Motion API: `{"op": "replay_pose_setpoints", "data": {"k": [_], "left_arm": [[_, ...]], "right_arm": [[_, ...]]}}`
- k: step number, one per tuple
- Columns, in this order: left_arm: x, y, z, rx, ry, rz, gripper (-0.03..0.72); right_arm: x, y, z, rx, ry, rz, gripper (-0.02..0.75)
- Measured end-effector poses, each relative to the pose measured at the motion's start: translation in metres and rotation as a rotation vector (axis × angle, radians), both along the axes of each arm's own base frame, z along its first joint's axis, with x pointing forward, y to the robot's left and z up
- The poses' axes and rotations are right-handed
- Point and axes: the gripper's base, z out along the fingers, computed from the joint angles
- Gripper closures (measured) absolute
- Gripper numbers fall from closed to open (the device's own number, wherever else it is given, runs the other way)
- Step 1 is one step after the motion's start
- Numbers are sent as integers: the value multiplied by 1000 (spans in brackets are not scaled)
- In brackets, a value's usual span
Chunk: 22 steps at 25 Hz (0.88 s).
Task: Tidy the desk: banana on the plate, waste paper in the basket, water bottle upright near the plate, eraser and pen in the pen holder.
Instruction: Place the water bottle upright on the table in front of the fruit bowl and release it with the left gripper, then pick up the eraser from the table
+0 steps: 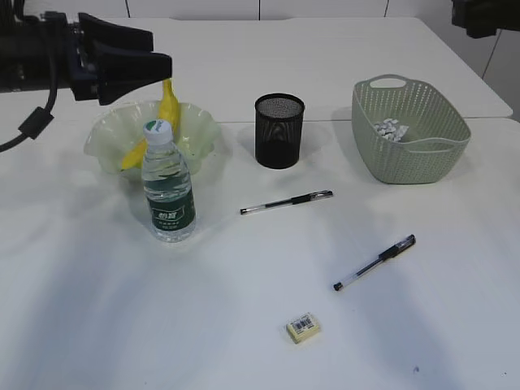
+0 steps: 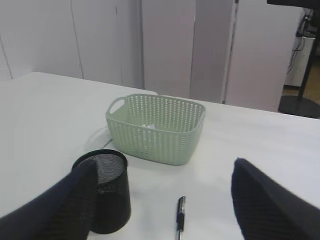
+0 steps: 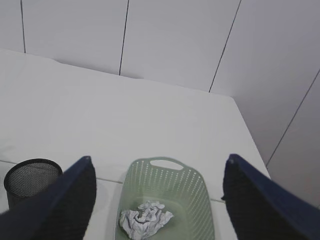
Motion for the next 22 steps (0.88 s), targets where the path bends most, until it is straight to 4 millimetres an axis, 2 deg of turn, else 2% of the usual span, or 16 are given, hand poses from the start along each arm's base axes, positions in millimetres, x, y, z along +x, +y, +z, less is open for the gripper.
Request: {"op": "replay_pose_setpoints", "data": {"k": [9, 17, 22], "left_arm": [[-12, 12, 50, 81, -69, 218, 99], [-22, 20, 76, 114, -118, 342, 99], [-25, 36, 91, 167, -125, 545, 99]], "right_arm": [[-1, 2, -4, 57, 43, 10, 152], [-3, 4, -6, 109, 86, 28, 151], [-9, 5, -1, 131, 87, 57, 152]]}}
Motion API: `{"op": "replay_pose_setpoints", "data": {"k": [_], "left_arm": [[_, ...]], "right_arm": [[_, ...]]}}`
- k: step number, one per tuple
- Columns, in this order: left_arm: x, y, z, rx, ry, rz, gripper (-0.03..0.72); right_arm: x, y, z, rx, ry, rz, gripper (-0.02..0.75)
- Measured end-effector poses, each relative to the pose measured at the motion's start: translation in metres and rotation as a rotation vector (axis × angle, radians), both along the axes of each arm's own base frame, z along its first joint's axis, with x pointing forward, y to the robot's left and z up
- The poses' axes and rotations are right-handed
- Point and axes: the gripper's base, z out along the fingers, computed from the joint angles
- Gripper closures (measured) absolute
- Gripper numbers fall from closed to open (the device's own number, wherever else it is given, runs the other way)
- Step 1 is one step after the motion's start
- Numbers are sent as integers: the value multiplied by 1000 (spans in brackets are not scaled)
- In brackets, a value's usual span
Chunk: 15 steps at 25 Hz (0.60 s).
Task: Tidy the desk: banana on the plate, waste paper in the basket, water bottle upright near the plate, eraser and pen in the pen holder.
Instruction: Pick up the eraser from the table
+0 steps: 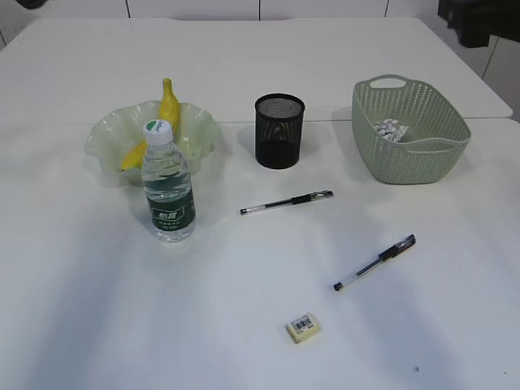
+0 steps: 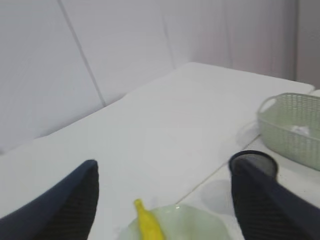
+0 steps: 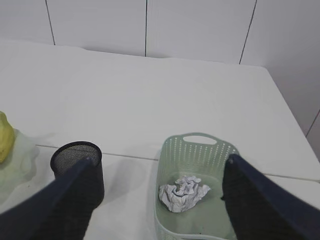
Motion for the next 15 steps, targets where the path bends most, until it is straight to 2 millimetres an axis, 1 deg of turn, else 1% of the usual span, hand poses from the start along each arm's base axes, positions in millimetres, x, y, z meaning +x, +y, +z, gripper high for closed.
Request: {"op": "replay_pose_setpoints", "data": {"k": [4, 9, 11, 15], "left_arm": [[-4, 15, 11, 11, 0, 180, 99], [-12, 29, 22, -30, 11, 342, 99], [-15, 32, 25, -47, 13, 380, 99], [-25, 33, 37, -70, -17, 391, 99]], "right_arm": [[-2, 0, 1, 7, 5, 6, 152], [-3, 3, 0, 25, 25, 37, 151], [-3, 4, -1, 26, 29, 44, 151], [-3, 4, -1, 17, 31, 48, 152]]}}
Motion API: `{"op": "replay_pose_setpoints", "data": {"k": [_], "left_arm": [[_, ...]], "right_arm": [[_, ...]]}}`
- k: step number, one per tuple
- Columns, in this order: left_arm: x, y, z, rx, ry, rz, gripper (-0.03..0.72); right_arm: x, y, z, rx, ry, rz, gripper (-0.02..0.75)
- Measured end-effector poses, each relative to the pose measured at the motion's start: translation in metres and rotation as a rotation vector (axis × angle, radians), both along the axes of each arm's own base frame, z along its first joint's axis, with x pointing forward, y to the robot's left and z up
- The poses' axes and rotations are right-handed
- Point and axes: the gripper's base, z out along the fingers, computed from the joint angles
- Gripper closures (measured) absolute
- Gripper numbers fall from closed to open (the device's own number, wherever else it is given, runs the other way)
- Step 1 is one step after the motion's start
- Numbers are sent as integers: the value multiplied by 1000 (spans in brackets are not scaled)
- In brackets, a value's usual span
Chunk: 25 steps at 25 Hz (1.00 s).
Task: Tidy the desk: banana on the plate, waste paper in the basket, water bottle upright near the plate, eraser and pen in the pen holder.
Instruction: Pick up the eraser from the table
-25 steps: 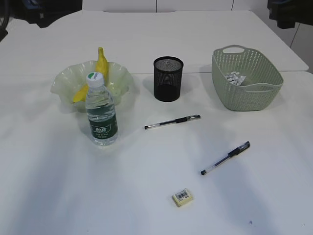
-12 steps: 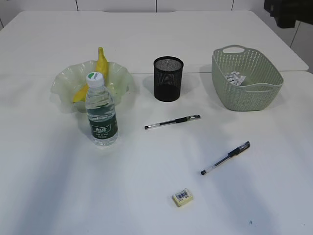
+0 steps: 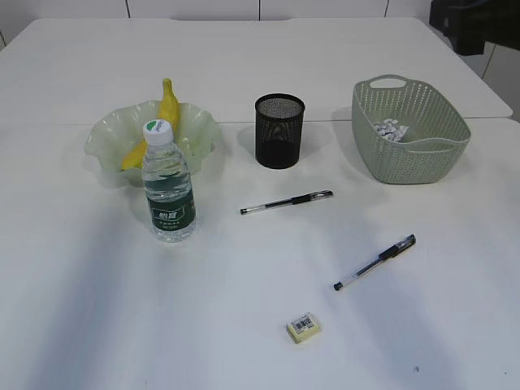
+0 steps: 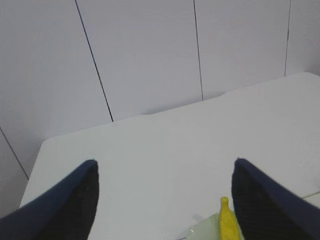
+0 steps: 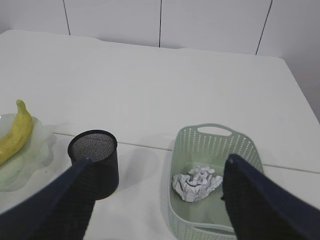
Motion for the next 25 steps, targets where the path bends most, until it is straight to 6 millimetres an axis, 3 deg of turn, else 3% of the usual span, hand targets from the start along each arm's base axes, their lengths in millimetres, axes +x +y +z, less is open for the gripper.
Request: {"op": "replay_pose_setpoints", "data": {"k": [5, 14, 25], "left_arm": [[-14, 0, 16, -3, -53, 0, 99], [-21, -6, 24, -54, -81, -65, 99], [-29, -8, 32, -60, -110, -85, 99]], "right_arm": [[-6, -1, 7, -32, -29, 12, 152], [-25, -8, 30, -81, -120, 12, 152], [-36, -16, 39, -86, -137, -41, 152]]}}
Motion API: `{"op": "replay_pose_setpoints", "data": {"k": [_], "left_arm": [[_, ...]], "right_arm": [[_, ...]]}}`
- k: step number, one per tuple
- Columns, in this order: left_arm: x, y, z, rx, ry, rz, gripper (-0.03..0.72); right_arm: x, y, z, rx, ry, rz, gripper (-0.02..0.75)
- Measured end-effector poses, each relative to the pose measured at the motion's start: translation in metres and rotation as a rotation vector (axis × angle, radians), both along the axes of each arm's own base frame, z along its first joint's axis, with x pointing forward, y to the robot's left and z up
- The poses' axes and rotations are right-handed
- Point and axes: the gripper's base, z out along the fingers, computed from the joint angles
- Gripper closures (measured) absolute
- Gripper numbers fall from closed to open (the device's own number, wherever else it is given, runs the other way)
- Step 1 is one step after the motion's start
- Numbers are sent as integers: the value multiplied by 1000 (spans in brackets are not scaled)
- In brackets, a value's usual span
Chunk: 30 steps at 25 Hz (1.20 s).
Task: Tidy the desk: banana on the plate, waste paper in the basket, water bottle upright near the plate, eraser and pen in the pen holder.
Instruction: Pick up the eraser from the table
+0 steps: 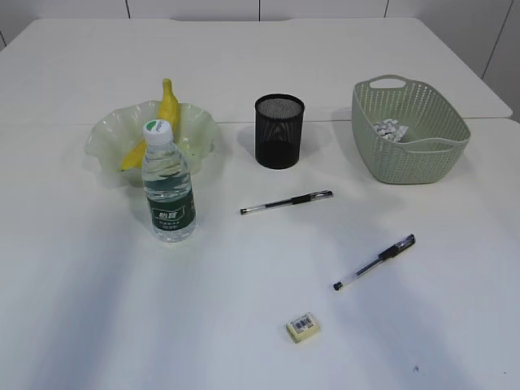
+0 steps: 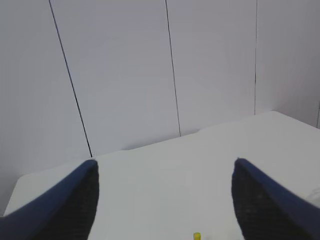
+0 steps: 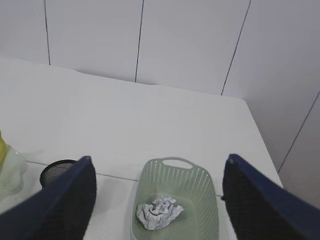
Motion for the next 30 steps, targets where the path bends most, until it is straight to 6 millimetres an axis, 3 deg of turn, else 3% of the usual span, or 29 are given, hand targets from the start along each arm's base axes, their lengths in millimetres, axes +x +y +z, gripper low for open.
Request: {"op": "replay_pose_setpoints", "data": {"k": [9, 15, 23, 30], "left_arm": [[-7, 0, 7, 0, -25, -2, 99], [-12, 0, 11, 0, -40, -2, 99], [-13, 0, 12, 0, -42, -4, 99], [-16, 0, 15, 0, -53, -4, 99]], "right_arm": [[-2, -2, 0, 3, 2, -17, 153], [-13, 6, -23, -14, 59, 27, 154], [-24, 11, -24, 20, 53, 69, 154], [-28, 21, -45, 85, 109, 166, 154]]}}
